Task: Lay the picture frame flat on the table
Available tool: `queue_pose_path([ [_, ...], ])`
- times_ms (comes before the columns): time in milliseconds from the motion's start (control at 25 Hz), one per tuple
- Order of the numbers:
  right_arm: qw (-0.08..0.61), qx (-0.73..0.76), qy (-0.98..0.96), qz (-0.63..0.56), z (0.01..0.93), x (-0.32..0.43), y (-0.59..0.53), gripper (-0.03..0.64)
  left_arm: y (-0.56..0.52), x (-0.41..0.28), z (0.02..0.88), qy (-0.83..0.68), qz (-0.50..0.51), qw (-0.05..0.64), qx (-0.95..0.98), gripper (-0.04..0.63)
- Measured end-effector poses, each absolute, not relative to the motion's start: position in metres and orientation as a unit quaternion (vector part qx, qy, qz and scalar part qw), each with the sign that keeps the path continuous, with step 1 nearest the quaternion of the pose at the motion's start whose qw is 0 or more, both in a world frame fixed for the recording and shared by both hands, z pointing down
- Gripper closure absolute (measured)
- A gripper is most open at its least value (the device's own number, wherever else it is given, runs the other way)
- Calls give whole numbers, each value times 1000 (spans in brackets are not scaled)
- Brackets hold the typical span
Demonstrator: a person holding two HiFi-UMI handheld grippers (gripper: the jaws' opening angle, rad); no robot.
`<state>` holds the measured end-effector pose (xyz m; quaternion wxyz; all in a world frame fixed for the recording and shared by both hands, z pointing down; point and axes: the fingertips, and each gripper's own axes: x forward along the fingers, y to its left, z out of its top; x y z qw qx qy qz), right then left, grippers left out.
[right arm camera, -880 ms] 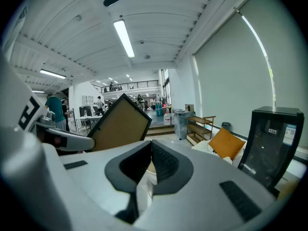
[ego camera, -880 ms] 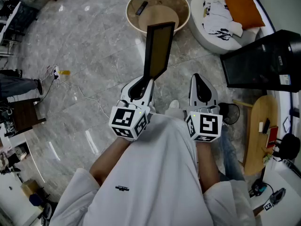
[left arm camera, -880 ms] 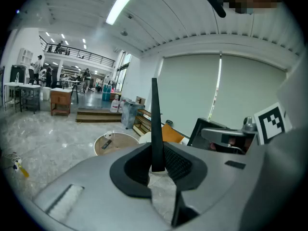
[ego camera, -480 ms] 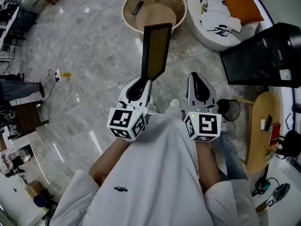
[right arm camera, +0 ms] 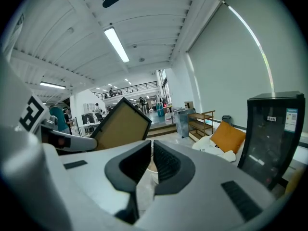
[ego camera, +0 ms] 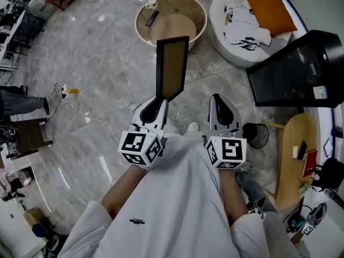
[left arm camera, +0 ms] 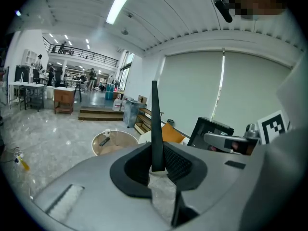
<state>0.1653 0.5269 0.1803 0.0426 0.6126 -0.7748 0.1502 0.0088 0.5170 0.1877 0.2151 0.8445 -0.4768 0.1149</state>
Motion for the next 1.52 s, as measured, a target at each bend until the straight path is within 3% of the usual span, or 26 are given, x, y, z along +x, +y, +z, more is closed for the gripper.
queue_pose_path([
  [560,61,592,-787,165,199,162,447,611,439,6,202,-491,109,233,832,528],
  [1200,93,604,-769,190,213,87,175,612,160,-65,223,-454,139,262,840,528],
  [1520,112,589,-778,187,214,40,77,612,70,-110,230,-457,136,280,833,528],
])
